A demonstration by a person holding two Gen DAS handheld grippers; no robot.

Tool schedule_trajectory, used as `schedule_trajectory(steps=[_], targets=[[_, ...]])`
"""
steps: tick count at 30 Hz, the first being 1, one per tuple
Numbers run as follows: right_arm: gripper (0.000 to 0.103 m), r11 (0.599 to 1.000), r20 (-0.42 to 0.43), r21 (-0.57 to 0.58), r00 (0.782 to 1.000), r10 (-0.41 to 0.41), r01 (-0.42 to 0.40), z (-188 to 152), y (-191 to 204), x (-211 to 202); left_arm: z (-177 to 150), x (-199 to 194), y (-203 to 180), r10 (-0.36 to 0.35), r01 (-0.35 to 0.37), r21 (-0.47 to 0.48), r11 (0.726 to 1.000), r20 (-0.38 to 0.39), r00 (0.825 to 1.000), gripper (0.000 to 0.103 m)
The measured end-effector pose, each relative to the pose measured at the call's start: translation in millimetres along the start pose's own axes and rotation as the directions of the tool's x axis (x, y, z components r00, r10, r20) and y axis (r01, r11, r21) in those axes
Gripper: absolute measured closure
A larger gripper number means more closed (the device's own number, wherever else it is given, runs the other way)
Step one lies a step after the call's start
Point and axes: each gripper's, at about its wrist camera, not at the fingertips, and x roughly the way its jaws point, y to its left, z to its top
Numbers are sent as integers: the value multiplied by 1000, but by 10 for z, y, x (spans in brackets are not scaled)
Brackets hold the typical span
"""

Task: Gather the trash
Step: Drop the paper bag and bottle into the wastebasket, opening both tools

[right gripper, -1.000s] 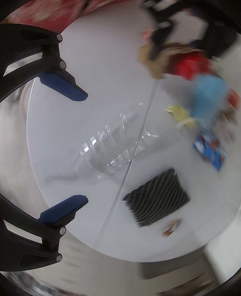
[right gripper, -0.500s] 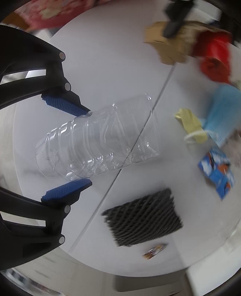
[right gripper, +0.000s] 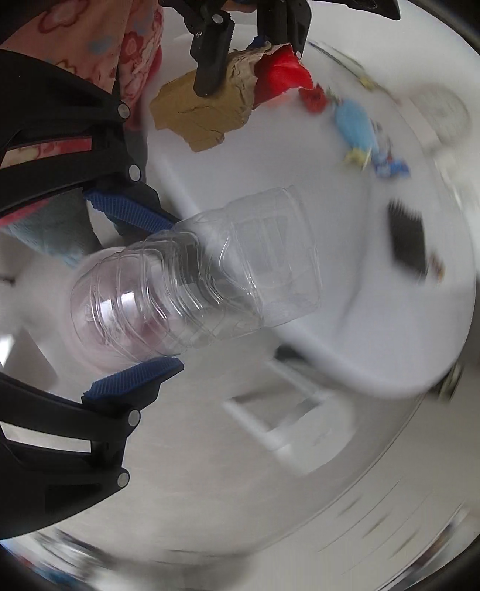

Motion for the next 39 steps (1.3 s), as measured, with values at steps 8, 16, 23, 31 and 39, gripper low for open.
schedule_trajectory(steps=[8,16,23,31,39], targets=[[34,983,32,180,999,24,-30,-820,-444,-50,-60,697,-644,77,-69,62,996,-138,988,26],[33,987,66,132,995,80,-88,-816,-319,-44,79,342,-454,222,-224,-56,973,-39,974,10],[3,998,-3,43,999,37,-37,-723,-48,168,52,-40,-231,411,-408,-151,900,-12,912,10],[2,998,53,-1,997,58,-58,-452,244,134,-182,-330,42,453,-437,-271,858,-2,891,10],[2,995,133,-67,987,89,-81,50,578,-24,-408,-582,306,515,-485,-327,811,6,857,10]])
